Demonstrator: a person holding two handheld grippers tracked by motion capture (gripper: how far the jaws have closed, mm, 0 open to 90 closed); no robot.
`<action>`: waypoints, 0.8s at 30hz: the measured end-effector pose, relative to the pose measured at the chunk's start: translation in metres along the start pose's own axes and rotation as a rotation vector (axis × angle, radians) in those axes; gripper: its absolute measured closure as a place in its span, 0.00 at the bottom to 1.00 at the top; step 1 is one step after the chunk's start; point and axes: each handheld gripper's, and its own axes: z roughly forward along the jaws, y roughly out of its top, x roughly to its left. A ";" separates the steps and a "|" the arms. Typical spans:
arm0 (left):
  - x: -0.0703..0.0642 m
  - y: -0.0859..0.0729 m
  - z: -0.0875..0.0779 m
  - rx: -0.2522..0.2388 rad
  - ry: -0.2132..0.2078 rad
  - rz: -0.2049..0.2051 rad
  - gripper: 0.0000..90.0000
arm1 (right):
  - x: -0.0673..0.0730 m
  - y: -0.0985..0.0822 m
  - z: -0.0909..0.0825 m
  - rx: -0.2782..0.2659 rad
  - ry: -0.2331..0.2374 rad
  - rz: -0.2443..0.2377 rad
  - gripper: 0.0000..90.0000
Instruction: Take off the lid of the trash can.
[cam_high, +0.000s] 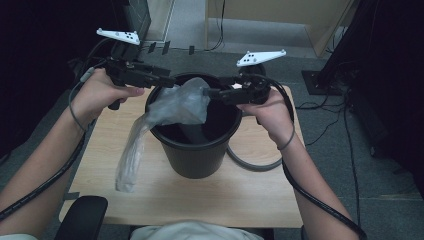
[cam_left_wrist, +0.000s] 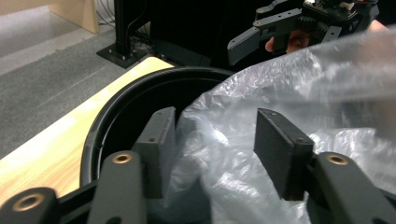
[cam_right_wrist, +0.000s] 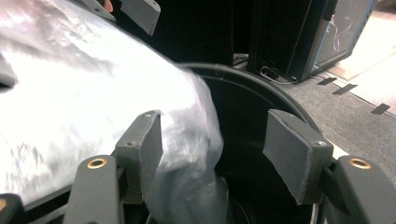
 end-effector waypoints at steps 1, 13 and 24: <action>0.001 -0.001 0.000 0.001 0.003 -0.004 0.52 | 0.000 -0.002 -0.001 0.000 -0.001 0.002 0.41; -0.002 -0.009 -0.004 0.005 -0.043 0.019 0.52 | 0.001 -0.027 -0.017 0.005 -0.026 0.011 0.41; -0.014 -0.019 0.015 0.044 -0.117 0.045 0.49 | 0.005 -0.020 -0.012 -0.052 0.051 0.006 0.53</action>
